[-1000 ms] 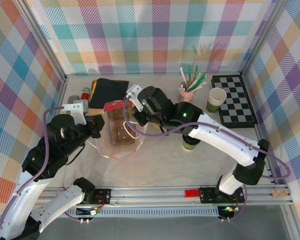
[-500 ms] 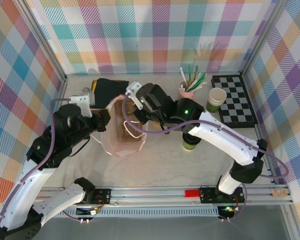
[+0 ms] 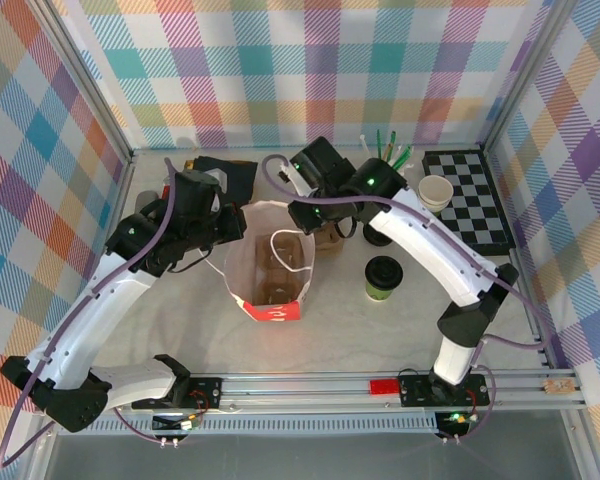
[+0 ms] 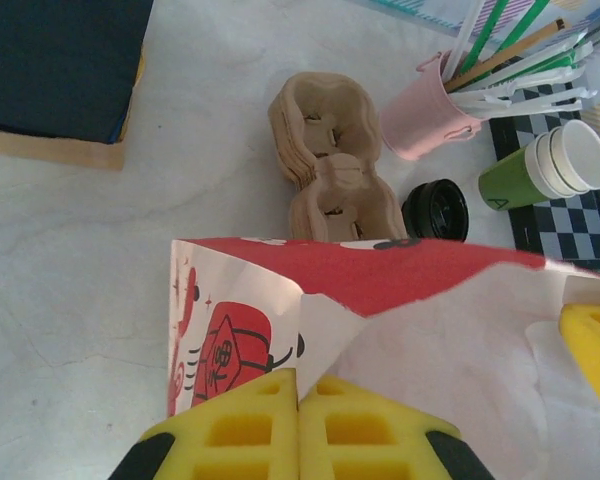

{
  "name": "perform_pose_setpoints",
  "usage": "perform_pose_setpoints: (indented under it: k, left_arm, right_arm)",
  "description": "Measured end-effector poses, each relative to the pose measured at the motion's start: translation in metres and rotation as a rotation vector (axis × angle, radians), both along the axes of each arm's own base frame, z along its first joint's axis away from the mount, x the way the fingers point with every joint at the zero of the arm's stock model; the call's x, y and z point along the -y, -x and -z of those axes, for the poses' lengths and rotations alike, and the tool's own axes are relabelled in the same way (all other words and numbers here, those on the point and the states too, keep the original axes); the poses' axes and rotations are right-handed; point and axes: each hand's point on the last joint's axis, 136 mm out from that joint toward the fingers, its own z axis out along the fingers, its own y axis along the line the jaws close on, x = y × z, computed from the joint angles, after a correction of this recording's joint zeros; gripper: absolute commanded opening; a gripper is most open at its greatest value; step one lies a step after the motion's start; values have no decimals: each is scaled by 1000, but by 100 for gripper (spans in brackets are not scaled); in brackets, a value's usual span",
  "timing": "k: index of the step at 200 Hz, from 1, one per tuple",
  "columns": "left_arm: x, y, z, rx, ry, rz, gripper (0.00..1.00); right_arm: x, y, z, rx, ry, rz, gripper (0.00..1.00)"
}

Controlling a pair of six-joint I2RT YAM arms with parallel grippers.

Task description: Pack the takeout coffee

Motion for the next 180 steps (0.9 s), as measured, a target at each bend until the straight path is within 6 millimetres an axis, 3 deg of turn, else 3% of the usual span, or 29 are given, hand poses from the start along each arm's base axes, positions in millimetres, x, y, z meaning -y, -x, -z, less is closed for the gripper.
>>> perform_pose_setpoints:
  k: [26, 41, 53, 63, 77, 82, 140, 180]
  left_arm:
    - [2, 0, 5, -27, 7, -8, 0]
    - [2, -1, 8, -40, 6, -15, 0]
    - [2, -1, 8, -46, 10, -20, 0]
    - [2, -1, 9, -48, 14, -25, 0]
    - [2, -1, 9, -50, 19, -31, 0]
    - [2, -2, 9, -51, 19, -33, 0]
    - [-9, -18, 25, -110, 28, -91, 0]
    - [-6, -22, 30, -145, 60, -106, 0]
  right_arm:
    - [-5, 0, 4, -68, -30, -13, 25]
    - [-6, 1, 12, -106, -24, -21, 33]
    - [-8, 3, 18, -127, -13, -32, 49]
    - [-9, 3, 22, -143, -10, -29, 71]
    - [-10, 4, 24, -152, -1, -32, 86]
    - [-10, 4, 23, -152, -1, -33, 100]
    - [-8, 5, -19, -83, -77, -42, 99]
    - [9, 21, -62, -16, -163, -36, 99]
